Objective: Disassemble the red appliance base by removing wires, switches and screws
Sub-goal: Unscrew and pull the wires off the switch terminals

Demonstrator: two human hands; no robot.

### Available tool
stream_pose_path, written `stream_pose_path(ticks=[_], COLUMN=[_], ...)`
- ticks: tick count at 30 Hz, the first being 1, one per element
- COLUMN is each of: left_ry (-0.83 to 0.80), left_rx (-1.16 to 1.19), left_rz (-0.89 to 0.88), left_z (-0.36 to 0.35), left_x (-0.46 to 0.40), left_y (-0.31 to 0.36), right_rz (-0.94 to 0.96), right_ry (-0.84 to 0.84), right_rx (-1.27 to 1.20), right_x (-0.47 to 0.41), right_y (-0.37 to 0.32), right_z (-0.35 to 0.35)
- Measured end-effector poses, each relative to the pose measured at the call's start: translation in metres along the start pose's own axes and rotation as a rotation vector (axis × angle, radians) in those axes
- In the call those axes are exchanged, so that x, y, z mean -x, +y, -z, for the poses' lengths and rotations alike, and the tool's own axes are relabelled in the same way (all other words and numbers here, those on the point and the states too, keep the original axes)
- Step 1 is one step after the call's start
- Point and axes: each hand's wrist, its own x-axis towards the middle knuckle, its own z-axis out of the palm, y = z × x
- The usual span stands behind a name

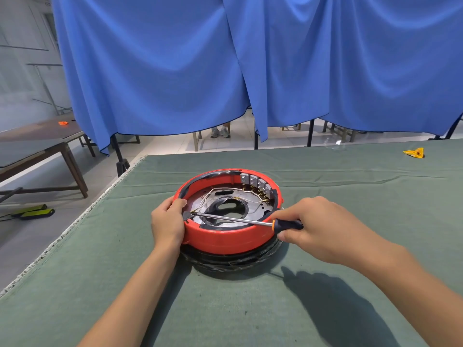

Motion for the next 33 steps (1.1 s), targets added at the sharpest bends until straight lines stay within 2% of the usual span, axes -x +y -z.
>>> stream_pose_path(ticks=[11,19,22,26,29,33], left_ry=[-0.006,-0.003,-0.014,-0.046,-0.053,-0.072], left_rx=[-0.018,-0.045,-0.069,-0.143,-0.306,-0.584], left_rz=[0.01,-0.011,-0.012,-0.033,-0.147,-0.429], left_z=[0.001,0.001,0.002,0.007,0.013,0.015], left_x=[0.0,0.001,0.001,-0.002,-0.002,0.007], left_y=[0.001,0.003,0.003,0.008,0.013,0.032], right_rz=[0.054,-0.025,-0.096,-0.197,-0.261,-0.337], right_ry=[0.02,0.033,0.027,0.134,0.187,0.201], right_rx=[0.063,-0.009,-0.177,-0.358,-0.492,-0.618], right_x=[-0.006,-0.004,-0.004,-0.016,-0.029,-0.046], right_y=[0.006,0.01,0.015,0.02,0.017,0.016], right_z=[0.005,-0.003,-0.003,-0.008,-0.015,-0.023])
